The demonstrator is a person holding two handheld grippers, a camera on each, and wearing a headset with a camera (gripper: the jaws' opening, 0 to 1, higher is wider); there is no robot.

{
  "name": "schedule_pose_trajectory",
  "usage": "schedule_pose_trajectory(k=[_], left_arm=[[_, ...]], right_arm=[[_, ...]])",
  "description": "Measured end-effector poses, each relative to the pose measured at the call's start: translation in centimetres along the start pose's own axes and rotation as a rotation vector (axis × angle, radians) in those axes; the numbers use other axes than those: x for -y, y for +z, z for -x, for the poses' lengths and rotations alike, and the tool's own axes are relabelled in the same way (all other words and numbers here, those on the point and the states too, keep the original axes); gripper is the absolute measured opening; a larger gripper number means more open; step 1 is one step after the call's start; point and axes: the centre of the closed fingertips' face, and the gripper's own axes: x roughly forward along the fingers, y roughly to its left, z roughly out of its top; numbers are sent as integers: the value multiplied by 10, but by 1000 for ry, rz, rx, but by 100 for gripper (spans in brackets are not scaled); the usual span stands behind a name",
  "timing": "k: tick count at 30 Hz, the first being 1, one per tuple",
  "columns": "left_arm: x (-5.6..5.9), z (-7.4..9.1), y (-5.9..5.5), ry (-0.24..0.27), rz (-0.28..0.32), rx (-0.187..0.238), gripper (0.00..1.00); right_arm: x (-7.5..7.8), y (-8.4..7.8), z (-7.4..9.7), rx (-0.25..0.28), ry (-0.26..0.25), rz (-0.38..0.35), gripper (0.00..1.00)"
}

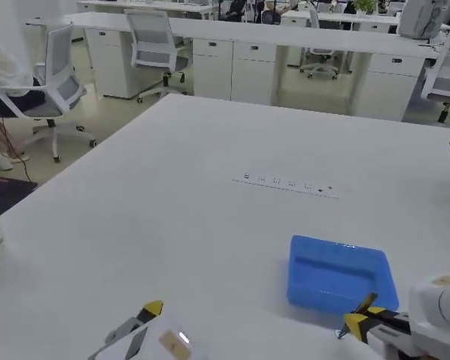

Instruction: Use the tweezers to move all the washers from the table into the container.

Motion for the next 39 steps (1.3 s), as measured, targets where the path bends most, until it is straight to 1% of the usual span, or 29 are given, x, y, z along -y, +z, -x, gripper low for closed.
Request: schedule_pose_trajectory(k=[6,10,15,17,21,24,29,34,39], left_arm=[[-1,0,0,3,2,0,87],[-2,0,0,9,4,3,87],[-3,1,1,10,12,7,86],[-2,0,0,6,13,6,87],[-2,0,1,6,13,8,87],[-2,0,1,8,12,8,87],[-3,0,0,12,11,5,87],[-2,0,-1,10,5,-1,87],[-1,-1,-2,7,1,-7,87]], right_arm=[[-2,1,-1,-13,2,9,3],[-6,3,2,-13,6,21,3],[-12,12,9,7,14,27,3],[-12,18,12,23,20,19,3],[-10,30,19,57,11,17,3],[-8,43,24,85,4,33,3],[-1,63,27,122,-12,51,3],[10,74,24,144,-36,54,3],[22,77,16,143,-54,46,3]])
